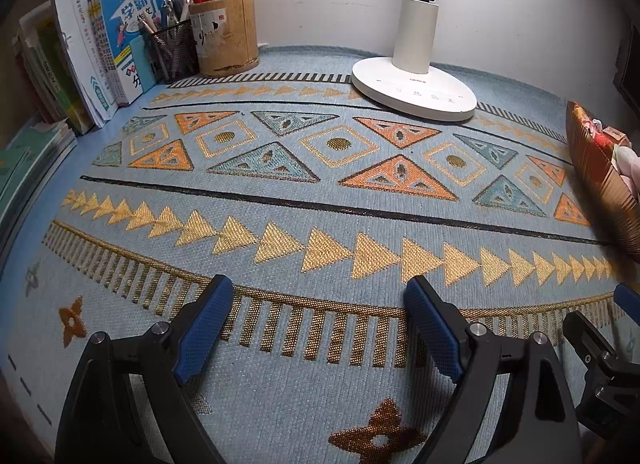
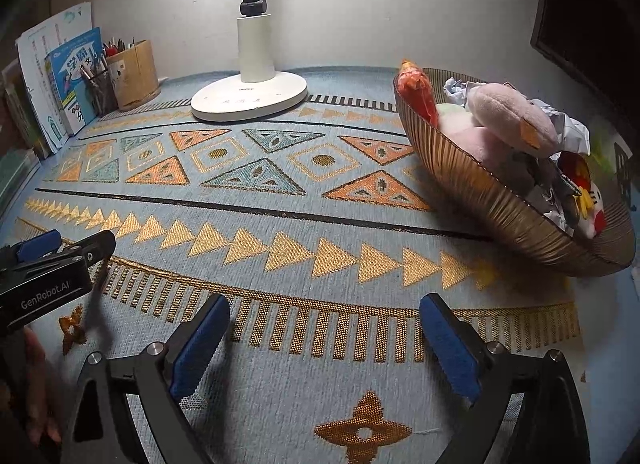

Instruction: Organize objects

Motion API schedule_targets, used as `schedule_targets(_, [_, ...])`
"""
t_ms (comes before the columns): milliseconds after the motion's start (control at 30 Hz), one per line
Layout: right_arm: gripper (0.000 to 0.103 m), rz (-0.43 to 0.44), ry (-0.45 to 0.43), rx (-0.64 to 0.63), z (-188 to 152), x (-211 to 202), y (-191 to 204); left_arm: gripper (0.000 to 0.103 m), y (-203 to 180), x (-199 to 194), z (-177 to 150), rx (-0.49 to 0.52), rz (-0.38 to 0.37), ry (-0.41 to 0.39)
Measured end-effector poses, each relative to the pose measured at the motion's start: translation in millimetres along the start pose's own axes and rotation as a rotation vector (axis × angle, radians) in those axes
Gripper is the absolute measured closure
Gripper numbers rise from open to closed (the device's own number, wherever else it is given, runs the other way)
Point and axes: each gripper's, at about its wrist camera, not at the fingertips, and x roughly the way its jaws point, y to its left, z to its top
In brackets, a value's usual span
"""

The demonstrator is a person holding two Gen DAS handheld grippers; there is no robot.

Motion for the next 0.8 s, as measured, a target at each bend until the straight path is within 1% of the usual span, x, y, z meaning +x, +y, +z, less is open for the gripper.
schedule_targets(700, [0.008,0.000,-0.005,0.000,0.1,-1.5,0.5,0.015,-0.8,0.8,0.4,0.001,0.000,0.000])
schedule_targets(800, [0.008,0.000,-0.006,0.000,0.1,-1.4,0.4,0.011,-0.8,2.0,0.4,0.000,0.004,0.004])
